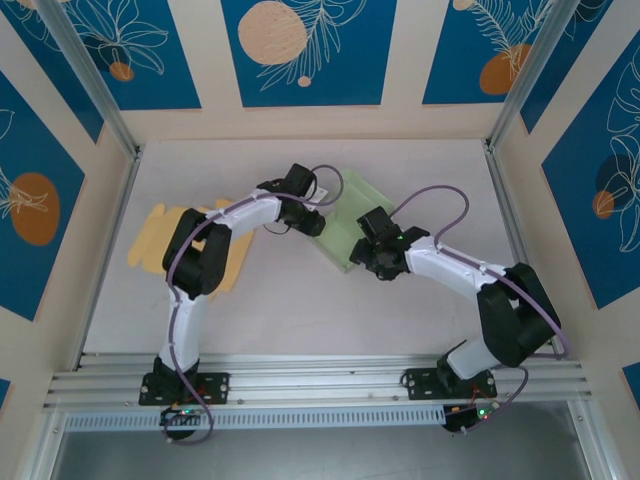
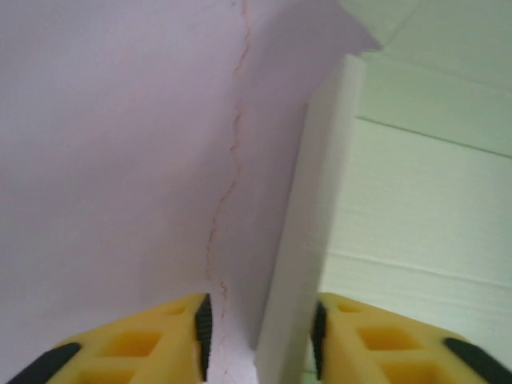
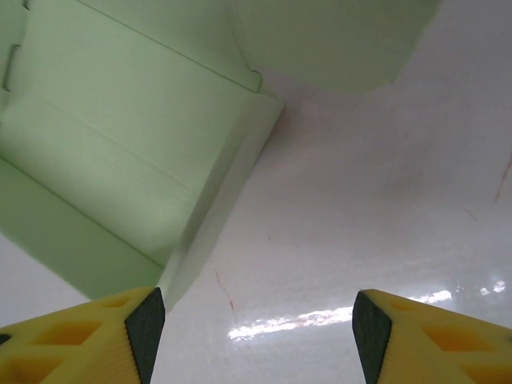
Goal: Fold the paper box
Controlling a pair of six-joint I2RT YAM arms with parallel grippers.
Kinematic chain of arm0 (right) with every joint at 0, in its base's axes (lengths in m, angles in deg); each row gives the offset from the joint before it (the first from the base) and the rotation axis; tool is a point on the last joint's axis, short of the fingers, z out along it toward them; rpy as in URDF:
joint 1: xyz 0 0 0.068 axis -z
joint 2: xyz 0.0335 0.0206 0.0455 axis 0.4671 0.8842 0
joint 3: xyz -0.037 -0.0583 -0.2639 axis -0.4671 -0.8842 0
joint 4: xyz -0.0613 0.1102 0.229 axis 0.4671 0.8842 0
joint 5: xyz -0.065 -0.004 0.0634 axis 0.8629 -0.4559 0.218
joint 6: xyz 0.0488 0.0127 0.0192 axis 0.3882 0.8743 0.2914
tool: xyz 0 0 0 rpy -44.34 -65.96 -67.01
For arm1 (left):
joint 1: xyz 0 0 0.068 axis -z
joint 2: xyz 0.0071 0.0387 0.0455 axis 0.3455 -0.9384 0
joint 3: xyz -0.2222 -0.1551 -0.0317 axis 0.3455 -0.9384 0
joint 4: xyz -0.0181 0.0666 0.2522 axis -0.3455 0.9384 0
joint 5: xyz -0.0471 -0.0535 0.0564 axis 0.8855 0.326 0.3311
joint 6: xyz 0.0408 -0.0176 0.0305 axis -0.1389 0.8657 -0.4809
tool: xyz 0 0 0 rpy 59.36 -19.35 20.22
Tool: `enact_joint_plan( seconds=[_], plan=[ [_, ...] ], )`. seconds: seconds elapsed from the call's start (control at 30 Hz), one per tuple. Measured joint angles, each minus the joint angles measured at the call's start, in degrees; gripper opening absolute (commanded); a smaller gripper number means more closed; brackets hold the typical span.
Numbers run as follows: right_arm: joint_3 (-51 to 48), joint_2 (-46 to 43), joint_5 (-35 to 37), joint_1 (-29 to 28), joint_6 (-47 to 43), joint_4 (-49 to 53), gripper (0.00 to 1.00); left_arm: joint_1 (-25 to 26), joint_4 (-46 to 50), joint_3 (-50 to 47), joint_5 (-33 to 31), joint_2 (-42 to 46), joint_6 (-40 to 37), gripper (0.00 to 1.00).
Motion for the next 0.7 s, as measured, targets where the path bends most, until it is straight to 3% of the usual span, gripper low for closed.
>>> enact_joint_plan(
  seconds=[0.3,0.7],
  plan=[
    [3.30,4.72,1.77,0.02,-2.25,0.55,0.59,3.26,-0.98,-0.94,-8.52,0.07,2.56,0.16],
    [10.05,12.09,6.82,0.39,-8.28,4.39,0.57,6.05,-0.96,-5.84,-20.20,2.78,11.50,0.11]
  ],
)
